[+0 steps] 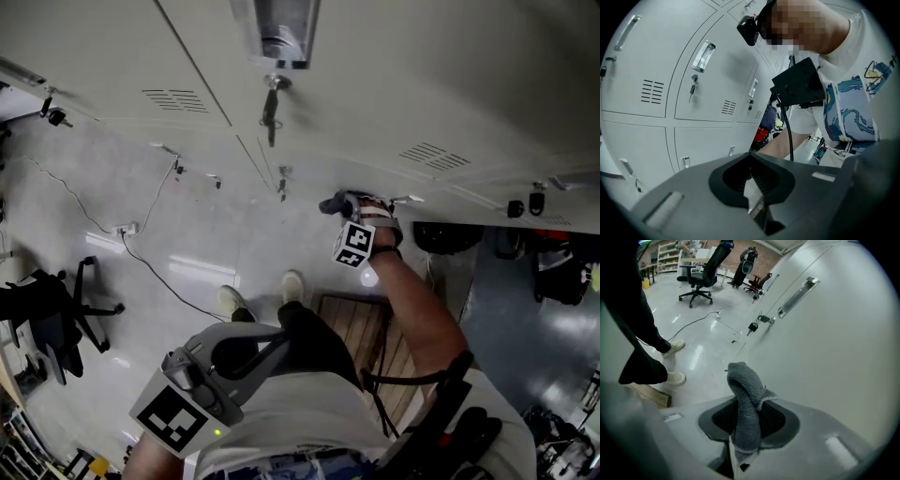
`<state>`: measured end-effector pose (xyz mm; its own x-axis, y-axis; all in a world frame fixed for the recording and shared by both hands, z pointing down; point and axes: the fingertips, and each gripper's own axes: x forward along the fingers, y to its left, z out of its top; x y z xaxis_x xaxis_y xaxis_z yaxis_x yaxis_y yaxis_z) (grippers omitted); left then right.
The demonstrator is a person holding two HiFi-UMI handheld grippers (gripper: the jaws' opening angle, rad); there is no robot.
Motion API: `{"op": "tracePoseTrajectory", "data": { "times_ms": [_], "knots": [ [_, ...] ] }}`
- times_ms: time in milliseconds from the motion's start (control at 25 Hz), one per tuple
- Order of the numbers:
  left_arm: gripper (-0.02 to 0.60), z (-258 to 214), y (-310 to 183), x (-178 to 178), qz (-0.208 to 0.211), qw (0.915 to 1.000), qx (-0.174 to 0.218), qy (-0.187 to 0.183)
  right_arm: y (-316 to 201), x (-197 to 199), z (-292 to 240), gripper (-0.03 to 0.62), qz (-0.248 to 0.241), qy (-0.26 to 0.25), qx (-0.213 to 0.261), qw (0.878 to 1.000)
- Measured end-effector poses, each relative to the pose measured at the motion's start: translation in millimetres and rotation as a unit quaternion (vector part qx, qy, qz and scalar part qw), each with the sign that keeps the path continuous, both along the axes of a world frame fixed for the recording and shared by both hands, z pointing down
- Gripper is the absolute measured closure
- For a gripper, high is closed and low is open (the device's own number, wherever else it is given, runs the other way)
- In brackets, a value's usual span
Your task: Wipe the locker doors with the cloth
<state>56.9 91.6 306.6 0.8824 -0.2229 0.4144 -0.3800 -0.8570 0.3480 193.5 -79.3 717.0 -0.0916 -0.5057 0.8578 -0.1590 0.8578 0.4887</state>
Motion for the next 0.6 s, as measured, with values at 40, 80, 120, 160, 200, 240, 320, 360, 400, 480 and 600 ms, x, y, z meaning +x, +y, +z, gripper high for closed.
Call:
{"op": "tracePoseTrajectory", "data": {
  "times_ms": [40,80,120,160,200,240,320,360,400,480,600],
  "knots": [
    [0.578,2,0,-2,-0.001,1.0000,-0.001,-0.003,0,1,11,0.484,0.005,0.000,-0.006,1.000],
    [0.578,4,0,-4,-0.002,1.0000,-0.003,-0.006,0,3,21,0.484,0.010,0.004,-0.012,1.000],
    [0.578,5,0,-6,-0.004,0.9999,-0.005,-0.008,0,6,30,0.484,0.017,0.010,-0.019,1.000],
    [0.578,6,1,-7,-0.005,0.9999,-0.005,-0.010,1,8,37,0.484,0.024,0.015,-0.027,0.999],
    [0.578,8,2,-8,-0.003,0.9999,-0.005,-0.011,1,10,43,0.484,0.031,0.018,-0.033,0.999],
    [0.578,9,3,-9,0.000,0.9999,-0.003,-0.013,1,11,45,0.484,0.037,0.018,-0.037,0.998],
    [0.578,10,7,-9,0.006,0.9999,0.000,-0.015,4,6,38,0.484,0.044,0.007,-0.037,0.998],
    [0.578,9,9,-10,0.008,0.9999,0.002,-0.013,8,1,29,0.484,0.044,-0.004,-0.034,0.998],
    [0.578,7,11,-10,0.010,0.9999,0.003,-0.010,12,-5,15,0.484,0.043,-0.015,-0.028,0.999],
    [0.578,0,14,-10,0.016,0.9999,0.007,-0.002,20,-14,-22,0.484,0.036,-0.033,-0.012,0.999],
    [0.578,-11,16,-10,0.025,0.9995,0.018,0.010,32,-22,-86,0.484,0.029,-0.052,0.015,0.998]
  ]
}}
